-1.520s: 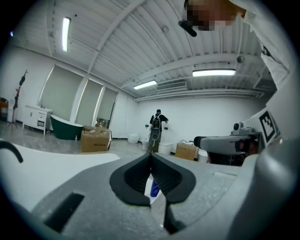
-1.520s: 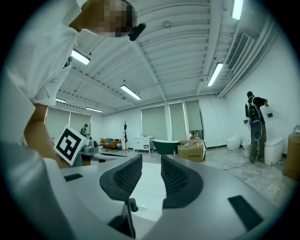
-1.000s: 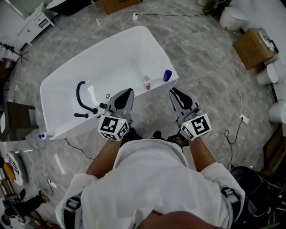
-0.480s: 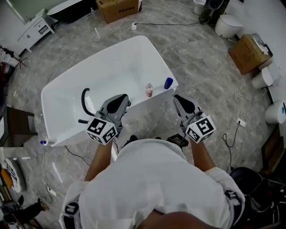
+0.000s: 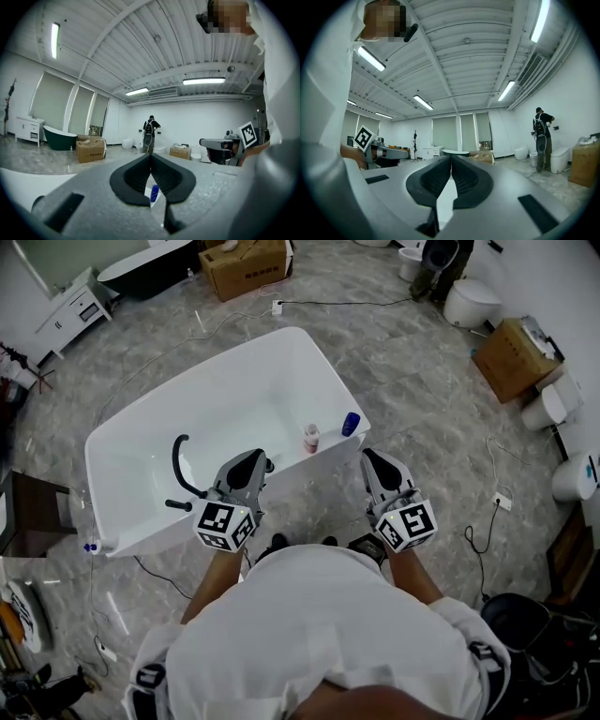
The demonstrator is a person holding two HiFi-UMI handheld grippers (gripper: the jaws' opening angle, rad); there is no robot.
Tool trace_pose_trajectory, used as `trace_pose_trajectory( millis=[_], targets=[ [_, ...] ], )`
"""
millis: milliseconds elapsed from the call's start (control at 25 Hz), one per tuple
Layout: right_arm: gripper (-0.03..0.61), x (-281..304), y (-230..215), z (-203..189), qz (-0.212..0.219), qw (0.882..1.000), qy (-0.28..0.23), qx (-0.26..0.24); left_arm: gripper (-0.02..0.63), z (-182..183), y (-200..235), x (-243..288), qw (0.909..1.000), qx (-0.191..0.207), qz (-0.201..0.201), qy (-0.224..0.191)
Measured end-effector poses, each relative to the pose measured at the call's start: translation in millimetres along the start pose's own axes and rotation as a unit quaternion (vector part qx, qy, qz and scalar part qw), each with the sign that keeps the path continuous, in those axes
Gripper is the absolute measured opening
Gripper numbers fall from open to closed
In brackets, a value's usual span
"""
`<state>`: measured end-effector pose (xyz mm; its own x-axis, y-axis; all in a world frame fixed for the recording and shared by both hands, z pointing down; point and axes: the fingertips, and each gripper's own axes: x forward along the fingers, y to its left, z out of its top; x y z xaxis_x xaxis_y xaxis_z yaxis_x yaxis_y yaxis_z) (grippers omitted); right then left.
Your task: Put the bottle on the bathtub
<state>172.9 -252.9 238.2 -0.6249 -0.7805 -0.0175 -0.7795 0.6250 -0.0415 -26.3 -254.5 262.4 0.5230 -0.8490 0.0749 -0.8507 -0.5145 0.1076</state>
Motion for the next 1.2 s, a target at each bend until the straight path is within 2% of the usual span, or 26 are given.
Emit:
trace_pose_trajectory(
  millis=[240, 520, 920, 1200],
  targets=[
    [0.014, -5.8, 2.0, -2.4, -0.018, 1.000, 0.003, -0.008, 0.015, -3.1, 1.7, -5.4, 1.0000, 0.000, -0.006, 0.007],
    [0.015, -1.2, 7.2, -4.6, -0.016, 1.000, 0.009, -0.005, 0.015, 2.1, -6.0, -2.2, 0.9990, 0.006, -0.043, 0.002],
    [0.015, 8.6, 18.2, -19.4, 0.008, 1.000, 0.016, 0.024, 0.015, -7.9, -3.8, -0.2, 0.9976, -0.020, -0.066, 0.009],
    [0.015, 25.8, 31.8, -32.2, 0.022, 0.999, 0.024, 0.031, 0.015, -15.2, 14.5, -6.4, 0.9974, -0.032, -0.064, 0.007]
  ],
)
